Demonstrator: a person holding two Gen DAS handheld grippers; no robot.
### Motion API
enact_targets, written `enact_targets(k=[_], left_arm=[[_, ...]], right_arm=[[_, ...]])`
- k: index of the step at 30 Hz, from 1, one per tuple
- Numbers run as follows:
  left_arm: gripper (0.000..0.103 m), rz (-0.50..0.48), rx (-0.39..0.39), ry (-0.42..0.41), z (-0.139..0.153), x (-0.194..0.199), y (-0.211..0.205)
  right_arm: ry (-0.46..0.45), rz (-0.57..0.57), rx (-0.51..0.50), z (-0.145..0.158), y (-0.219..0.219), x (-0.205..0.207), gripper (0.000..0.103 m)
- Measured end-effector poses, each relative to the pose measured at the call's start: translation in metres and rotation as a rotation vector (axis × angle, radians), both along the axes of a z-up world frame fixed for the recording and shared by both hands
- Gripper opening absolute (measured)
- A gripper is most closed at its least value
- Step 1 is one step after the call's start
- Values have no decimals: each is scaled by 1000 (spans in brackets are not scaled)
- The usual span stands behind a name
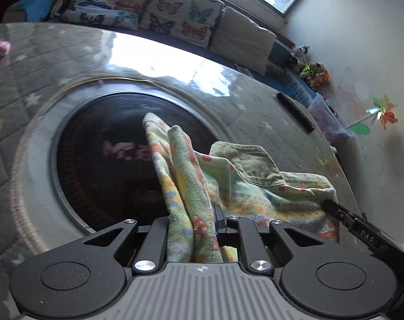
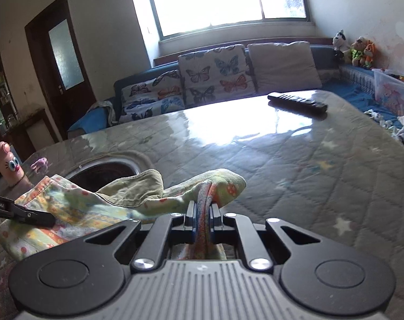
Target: Fold clothes
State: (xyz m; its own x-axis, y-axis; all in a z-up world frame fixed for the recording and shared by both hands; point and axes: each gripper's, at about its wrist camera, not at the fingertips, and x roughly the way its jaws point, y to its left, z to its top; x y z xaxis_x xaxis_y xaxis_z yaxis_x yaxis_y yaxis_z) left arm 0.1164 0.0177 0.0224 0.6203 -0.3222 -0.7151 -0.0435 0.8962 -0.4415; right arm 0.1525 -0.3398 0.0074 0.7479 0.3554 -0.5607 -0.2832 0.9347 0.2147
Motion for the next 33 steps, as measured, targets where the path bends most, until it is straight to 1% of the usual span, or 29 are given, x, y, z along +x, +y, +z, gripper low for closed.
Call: enact_targets(k=[11,17,25,33], left_arm=[[13,-164,79,-35,16,37,-102],[13,-238,134,-49,20,49,-146],[13,-329,205,-71,23,62,-194],[13,-381,282,-104,26,80,-226]], right_arm=[[-58,-153,-56,22,-78,-13,8],[-94,-223,-62,27,-106,-25,8],[-101,-294,-70,30,-139,-24,8],[-107,-330,-73,32,-155,-12,8]])
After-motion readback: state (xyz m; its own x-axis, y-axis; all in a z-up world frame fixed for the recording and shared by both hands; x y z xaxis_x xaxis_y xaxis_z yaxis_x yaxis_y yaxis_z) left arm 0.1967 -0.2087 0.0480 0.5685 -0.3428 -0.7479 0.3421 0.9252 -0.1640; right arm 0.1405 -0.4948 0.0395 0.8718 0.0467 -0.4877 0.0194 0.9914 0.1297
